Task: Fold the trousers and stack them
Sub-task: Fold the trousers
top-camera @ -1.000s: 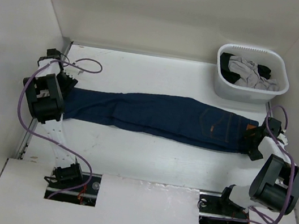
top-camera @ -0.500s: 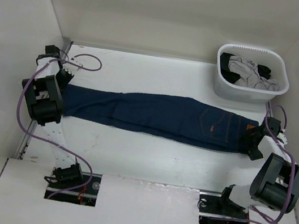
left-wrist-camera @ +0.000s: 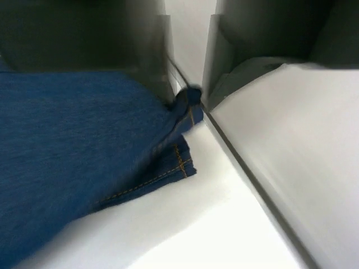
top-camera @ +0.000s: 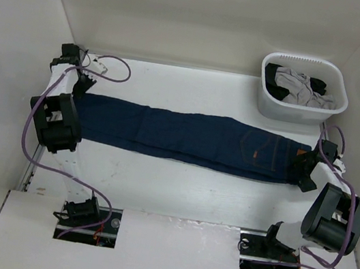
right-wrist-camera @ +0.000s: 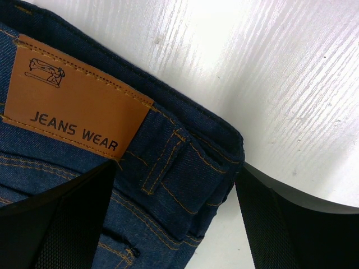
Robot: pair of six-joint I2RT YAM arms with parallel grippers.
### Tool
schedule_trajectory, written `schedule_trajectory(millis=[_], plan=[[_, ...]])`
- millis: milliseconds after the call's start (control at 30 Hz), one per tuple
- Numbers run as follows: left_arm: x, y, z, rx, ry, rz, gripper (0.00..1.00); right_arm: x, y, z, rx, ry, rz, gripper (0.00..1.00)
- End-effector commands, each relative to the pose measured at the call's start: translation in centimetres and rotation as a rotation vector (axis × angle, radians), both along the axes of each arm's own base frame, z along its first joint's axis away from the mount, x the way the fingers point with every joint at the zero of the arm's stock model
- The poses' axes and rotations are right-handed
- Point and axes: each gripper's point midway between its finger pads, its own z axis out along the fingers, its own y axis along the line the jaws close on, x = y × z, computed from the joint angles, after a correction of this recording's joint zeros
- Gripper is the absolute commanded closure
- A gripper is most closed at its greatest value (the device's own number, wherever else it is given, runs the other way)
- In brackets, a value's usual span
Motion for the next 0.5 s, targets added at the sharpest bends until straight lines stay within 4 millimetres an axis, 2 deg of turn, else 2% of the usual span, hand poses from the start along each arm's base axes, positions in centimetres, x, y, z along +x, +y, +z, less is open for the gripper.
schedule_trajectory(millis=[0,33,67,167,233,300,367,433,467], plan=[[0.3,1.5,-1.3,0.053,0.037,0.013,0.62,1.3,-0.7,1.3,-0.035,-0.031,0.008,0.11],[0.3,1.8,-1.4,0.066,0.037,0.023,0.51,1.3,-0.7,1.4,-0.037,-0.034,0.009,0.11],[0.4,2.0,-1.2,0.075,0.029,0.028,0.48,1.3,-0.6,1.5,-0.038,-0.036,0.014,0.11],[1.1,2.2,1.8,0.111,-0.075,0.026,0.43,1.3,0.1,3.2,-0.072,-0.066,0.069,0.12],[1.2,2.3,4.6,0.153,-0.158,0.004,0.41,1.2,0.9,5.3,-0.127,-0.084,0.144,0.12],[0.6,1.6,7.0,0.188,-0.207,-0.047,0.4,0.2,1.5,7.3,-0.201,-0.073,0.202,0.11],[-0.9,-0.5,7.9,0.182,-0.209,-0.132,0.41,-1.0,2.1,9.0,-0.273,-0.06,0.256,0.11],[-3.2,-3.8,6.8,0.134,-0.158,-0.268,0.41,-1.9,3.4,11.0,-0.351,-0.07,0.365,0.13],[-4.7,-5.6,5.7,0.1,-0.117,-0.341,0.42,-1.8,4.8,11.9,-0.386,-0.093,0.454,0.17]])
